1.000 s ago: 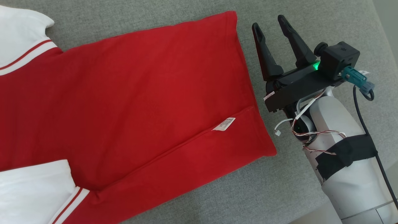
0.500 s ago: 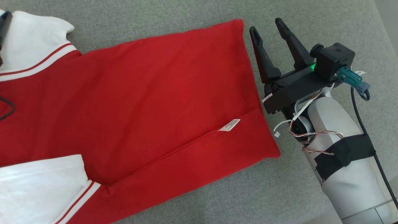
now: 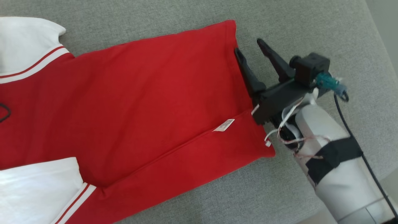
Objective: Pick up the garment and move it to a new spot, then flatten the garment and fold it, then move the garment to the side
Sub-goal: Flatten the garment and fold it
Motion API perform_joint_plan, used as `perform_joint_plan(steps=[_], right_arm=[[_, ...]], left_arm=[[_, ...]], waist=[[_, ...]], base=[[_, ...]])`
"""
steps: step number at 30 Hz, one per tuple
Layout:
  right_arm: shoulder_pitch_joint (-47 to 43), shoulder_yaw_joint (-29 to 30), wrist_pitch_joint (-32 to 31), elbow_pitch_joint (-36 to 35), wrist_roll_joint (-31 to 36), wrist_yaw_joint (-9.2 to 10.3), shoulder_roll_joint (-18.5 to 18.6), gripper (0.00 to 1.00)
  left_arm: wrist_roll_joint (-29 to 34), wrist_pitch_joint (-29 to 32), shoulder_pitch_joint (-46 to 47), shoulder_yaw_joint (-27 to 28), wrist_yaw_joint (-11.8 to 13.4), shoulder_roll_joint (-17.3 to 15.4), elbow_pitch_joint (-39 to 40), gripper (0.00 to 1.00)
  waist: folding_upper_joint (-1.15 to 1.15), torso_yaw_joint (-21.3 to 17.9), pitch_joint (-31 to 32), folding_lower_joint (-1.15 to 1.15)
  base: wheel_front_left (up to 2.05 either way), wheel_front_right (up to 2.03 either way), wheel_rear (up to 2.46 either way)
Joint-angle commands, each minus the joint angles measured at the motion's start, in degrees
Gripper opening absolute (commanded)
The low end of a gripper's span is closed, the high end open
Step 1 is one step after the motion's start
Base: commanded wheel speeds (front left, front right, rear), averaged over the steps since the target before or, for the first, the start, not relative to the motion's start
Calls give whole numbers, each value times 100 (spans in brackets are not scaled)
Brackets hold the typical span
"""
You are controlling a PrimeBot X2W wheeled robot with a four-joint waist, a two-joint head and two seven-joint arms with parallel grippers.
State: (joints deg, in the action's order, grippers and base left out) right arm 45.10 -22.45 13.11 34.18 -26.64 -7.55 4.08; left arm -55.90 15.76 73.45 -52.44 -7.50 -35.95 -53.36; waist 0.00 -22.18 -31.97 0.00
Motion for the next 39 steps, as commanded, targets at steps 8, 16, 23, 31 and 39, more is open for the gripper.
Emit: perform_joint_plan(steps=[8, 16, 23, 31, 39], right_arm=[[636, -253, 12, 588, -289, 13, -13, 100], [1162, -426, -30, 1443, -410, 13, -78, 100], [1531, -663, -69, 2124, -601, 13, -112, 8], [1711, -986, 113, 2323, -933, 13, -109, 0], [1757, -841, 208, 2372, -875, 13, 9, 0]], left_arm=[[-22, -277, 129, -228, 14, 27, 254, 0], [-112, -435, 226, -462, 14, 16, 502, 0], [-163, -530, 316, -666, 14, 27, 668, 0], [-266, -663, 394, -865, 14, -12, 802, 0], [-347, -1109, 355, -984, 14, -44, 1013, 0]], waist=[[0, 162, 20, 0], [0, 297, 13, 0], [0, 390, -19, 0], [0, 444, 10, 0], [0, 602, 206, 0]], base=[[0, 0, 0], [0, 0, 0], [0, 0, 0], [0, 0, 0], [0, 0, 0]])
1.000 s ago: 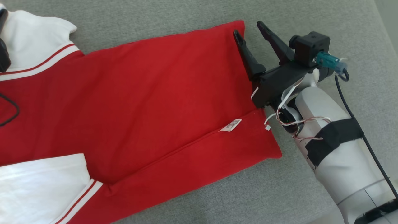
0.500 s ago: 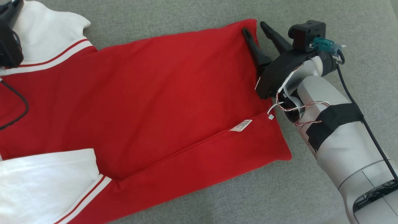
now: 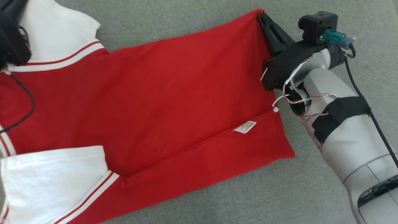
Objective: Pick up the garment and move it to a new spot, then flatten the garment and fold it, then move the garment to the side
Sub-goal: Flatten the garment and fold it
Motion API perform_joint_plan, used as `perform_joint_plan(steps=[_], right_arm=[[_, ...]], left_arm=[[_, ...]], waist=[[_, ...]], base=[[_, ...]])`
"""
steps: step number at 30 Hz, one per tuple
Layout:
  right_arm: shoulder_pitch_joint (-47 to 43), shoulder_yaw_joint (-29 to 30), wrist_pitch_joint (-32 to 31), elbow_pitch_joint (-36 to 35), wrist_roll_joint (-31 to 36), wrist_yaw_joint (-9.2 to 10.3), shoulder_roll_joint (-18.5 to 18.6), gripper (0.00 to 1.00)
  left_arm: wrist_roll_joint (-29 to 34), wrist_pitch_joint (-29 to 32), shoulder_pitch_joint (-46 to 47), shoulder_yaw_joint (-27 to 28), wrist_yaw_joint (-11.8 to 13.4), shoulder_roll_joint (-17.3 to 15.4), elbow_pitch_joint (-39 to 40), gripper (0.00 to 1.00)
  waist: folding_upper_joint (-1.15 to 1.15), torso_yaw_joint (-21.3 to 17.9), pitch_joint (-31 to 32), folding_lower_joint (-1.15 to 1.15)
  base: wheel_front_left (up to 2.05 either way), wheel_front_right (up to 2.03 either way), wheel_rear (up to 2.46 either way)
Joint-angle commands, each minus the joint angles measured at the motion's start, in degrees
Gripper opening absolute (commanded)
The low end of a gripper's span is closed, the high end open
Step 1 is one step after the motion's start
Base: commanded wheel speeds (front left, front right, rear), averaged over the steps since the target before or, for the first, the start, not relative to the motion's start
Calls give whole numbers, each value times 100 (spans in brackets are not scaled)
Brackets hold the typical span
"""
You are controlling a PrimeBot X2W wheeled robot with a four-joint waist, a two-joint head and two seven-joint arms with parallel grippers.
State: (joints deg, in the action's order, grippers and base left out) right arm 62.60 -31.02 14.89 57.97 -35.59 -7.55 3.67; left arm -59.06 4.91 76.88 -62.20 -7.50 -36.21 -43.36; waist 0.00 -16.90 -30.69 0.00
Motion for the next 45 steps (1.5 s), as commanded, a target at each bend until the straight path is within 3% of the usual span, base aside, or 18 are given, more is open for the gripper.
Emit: perform_joint_plan(steps=[1, 11, 18, 25, 32, 36, 45], right_arm=[[-76, 27, 33, -88, -24, 13, 55, 0], [-909, -276, 32, -970, -497, 13, 867, 0], [-1474, -605, 33, -1708, -1047, 13, 1499, 0], [-1864, -897, -51, -2211, -1679, 13, 2048, 0], [-2164, -1096, -92, -2423, -2138, 13, 2463, 0], [-2381, -1257, -105, -2504, -2444, 13, 2674, 0], [-2589, -1486, -72, -2507, -2758, 13, 2855, 0]], left_arm=[[-65, -100, -41, -33, 14, 14, 83, 0], [-305, -1024, -597, -202, 13, -114, 906, 0], [-395, -1695, -969, -184, 14, -444, 1395, 0], [-292, -1969, -1521, -169, 14, -699, 2026, 0], [184, -2016, -2299, 141, 208, -797, 2878, 0], [538, -2019, -3015, 442, 447, -881, 3519, 0], [1075, -2019, -3958, 522, 832, -914, 4307, 0]], waist=[[0, 128, 134, 0], [0, 663, 585, 0], [0, 844, 816, 0], [0, 925, 927, 0], [0, 1102, 1065, 0], [0, 1246, 1219, 0], [0, 1455, 1458, 0]], base=[[0, 0, 0], [0, 0, 0], [0, 0, 0], [0, 0, 0], [0, 0, 0], [0, 0, 0], [0, 0, 0]])
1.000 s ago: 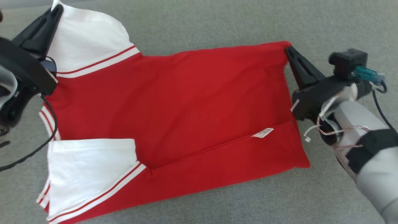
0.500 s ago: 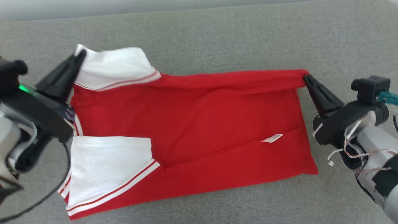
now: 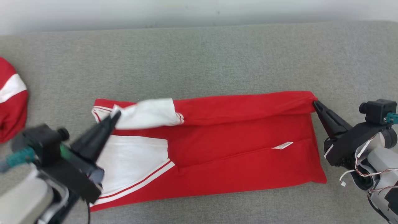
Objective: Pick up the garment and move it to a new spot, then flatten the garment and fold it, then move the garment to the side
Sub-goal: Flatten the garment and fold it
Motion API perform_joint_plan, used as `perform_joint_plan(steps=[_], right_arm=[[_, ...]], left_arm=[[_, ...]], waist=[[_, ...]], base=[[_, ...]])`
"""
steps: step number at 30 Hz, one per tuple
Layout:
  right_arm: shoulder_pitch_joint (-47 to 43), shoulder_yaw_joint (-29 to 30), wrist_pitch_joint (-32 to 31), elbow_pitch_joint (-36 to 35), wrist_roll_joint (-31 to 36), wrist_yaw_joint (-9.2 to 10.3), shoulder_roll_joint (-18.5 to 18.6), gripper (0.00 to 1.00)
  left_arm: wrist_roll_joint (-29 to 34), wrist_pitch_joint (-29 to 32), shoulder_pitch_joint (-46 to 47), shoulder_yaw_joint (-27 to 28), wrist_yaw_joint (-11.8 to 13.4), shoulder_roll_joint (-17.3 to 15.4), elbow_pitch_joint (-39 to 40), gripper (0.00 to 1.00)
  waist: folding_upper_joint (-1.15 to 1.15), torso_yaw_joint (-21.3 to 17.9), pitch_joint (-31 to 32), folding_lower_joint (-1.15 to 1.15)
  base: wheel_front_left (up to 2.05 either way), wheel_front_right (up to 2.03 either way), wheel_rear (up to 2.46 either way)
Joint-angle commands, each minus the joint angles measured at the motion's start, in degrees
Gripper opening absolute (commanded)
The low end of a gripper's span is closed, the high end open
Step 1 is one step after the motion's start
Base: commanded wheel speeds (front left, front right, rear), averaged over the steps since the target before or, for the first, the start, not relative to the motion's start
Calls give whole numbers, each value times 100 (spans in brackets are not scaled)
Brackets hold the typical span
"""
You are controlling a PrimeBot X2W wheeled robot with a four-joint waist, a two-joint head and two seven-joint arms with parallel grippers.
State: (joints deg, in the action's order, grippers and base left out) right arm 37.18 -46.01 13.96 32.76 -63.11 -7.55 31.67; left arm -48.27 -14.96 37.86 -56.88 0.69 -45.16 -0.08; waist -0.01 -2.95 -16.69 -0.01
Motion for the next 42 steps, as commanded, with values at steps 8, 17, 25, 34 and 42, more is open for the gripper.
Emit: perform_joint_plan(steps=[8, 17, 25, 34, 42], right_arm=[[-139, -259, -2, 8, -280, 13, 167, 0], [-211, -584, -128, -53, -580, 13, 293, 0], [-169, -834, -189, 105, -680, 13, 376, 0], [-198, -1085, -268, 354, -807, 13, 337, 0], [-132, -1257, -291, 482, -856, 13, 303, 0]], left_arm=[[604, -30, -467, -281, 60, 180, -477, 0], [914, -30, -695, -472, -239, 662, -1396, 0], [1000, -29, -829, -347, -321, 973, -1989, 0], [1209, -30, -979, -173, -453, 1220, -2473, 0], [1348, -30, -1033, -57, -514, 1397, -2778, 0]], waist=[[1, 177, 177, 1], [1, 175, 308, 1], [1, 192, 396, 1], [1, 217, 448, 1], [1, 208, 467, 1]], base=[[0, 0, 0], [0, 0, 0], [0, 0, 0], [0, 0, 0], [0, 0, 0]])
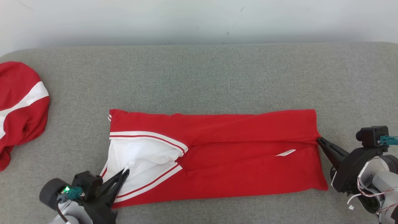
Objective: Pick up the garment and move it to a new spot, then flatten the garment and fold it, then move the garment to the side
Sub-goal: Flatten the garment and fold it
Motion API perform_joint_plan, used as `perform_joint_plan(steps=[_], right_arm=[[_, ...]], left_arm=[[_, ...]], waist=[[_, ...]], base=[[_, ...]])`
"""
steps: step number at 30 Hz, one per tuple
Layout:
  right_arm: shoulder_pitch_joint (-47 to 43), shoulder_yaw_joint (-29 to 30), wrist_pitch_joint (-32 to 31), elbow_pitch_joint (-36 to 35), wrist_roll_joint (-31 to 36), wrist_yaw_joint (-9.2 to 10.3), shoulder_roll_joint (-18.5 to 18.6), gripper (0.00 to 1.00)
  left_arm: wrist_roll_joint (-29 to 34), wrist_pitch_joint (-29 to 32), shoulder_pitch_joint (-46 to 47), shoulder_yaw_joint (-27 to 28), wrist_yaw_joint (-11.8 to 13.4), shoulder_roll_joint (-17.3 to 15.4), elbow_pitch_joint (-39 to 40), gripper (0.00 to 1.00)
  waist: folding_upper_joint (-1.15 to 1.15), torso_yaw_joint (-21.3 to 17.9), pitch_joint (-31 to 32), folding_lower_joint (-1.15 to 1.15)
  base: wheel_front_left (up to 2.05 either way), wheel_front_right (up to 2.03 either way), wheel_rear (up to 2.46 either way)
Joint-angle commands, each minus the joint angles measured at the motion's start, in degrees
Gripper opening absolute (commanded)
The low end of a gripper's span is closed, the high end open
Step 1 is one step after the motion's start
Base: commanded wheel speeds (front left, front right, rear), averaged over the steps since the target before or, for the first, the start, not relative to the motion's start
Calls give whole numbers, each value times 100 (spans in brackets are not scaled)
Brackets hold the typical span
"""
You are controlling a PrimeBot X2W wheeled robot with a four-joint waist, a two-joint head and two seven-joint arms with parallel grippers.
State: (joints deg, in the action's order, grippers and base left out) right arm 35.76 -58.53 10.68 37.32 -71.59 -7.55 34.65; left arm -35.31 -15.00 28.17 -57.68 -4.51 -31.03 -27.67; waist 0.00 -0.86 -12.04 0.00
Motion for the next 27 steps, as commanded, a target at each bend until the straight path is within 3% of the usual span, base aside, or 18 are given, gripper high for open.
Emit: perform_joint_plan(steps=[1, 4, 5, 6, 7, 8, 20, 27], right_arm=[[25, -24, 45, 45, -15, 13, -18, 0], [65, -56, 73, 92, -70, 13, -50, 0], [72, -54, 92, 112, -97, 13, -56, 19], [77, -55, 106, 125, -113, 13, -62, 64], [83, -65, 113, 133, -126, 13, -61, 100], [86, -70, 123, 123, -146, 13, -53, 100], [-98, 229, 419, -386, -36, 13, 245, 100], [-290, 627, 450, -314, 305, 13, 103, 100]], left_arm=[[71, -26, -66, 42, -1, 12, -49, 0], [59, -25, -102, 99, -33, 71, -165, 0], [72, -25, -100, 106, -45, 80, -211, 0], [52, -25, -96, 151, -37, 108, -236, 0], [37, -25, -101, 194, -23, 129, -259, 40], [62, -25, -112, 224, -9, 137, -273, 100], [404, -26, -757, 1394, 497, 223, 823, 100], [781, -26, -1271, 2231, 816, 400, 1385, 100]], waist=[[0, -4, 4, 0], [0, -7, 11, 0], [0, -11, 13, 0], [0, -11, 16, 0], [0, -11, 24, 0], [0, -12, 36, 0], [0, 9, 249, 0], [0, 32, 418, 0]], base=[[0, 0, 0], [0, 0, 0], [0, 0, 0], [0, 0, 0], [0, 0, 0], [0, 0, 0], [0, 0, 0], [0, 0, 0]])
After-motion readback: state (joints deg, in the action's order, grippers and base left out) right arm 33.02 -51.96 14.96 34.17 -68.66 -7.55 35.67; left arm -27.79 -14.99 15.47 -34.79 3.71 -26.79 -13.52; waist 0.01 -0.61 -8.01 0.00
